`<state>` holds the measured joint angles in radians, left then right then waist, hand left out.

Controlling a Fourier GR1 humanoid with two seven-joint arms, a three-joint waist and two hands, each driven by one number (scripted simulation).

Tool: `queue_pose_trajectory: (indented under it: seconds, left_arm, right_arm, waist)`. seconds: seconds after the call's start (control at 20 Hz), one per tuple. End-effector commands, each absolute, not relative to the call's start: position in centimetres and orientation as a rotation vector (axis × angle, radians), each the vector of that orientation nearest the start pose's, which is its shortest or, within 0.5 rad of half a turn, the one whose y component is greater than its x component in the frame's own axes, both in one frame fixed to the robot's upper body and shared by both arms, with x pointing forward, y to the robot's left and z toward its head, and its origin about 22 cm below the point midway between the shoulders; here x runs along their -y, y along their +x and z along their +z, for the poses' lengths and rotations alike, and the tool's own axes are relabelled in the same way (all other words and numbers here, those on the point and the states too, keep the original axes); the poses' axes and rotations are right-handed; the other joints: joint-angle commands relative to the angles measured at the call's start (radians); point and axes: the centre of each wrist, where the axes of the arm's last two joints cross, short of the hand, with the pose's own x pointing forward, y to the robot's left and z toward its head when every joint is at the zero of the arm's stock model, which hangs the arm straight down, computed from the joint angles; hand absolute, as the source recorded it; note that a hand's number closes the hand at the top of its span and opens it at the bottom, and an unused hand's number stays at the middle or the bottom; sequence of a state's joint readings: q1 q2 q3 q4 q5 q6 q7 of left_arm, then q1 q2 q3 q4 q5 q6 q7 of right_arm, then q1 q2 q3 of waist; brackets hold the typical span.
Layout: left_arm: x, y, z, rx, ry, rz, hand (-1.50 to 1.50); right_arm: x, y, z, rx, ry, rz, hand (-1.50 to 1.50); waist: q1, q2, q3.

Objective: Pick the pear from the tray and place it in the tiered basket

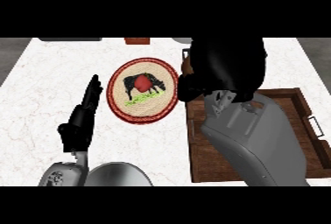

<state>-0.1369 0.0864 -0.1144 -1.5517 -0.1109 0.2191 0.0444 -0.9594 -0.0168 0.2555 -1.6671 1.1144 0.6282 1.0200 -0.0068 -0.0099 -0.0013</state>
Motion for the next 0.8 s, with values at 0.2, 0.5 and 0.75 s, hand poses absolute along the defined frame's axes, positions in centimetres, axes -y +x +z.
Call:
queue_pose_trajectory:
  seconds: [0.2,0.5,0.75]
  left_arm:
    - [-21.3,27.6,2.6,1.656,0.187,-0.114,0.00]
    - [-20.0,28.4,2.7,1.660,0.160,-0.117,0.00]
    - [-21.1,27.6,3.9,1.666,0.192,-0.106,0.00]
  right_arm:
    - [6.1,31.2,30.9,1.212,-1.179,0.683,1.50]
    - [7.6,35.3,29.9,1.192,-1.263,0.682,1.50]
    - [7.2,37.1,29.6,1.120,-1.357,0.696,1.50]
  waist:
    - [0.019,0.009,0.000]
    - [0.014,0.014,0.001]
    - [0.020,0.011,0.001]
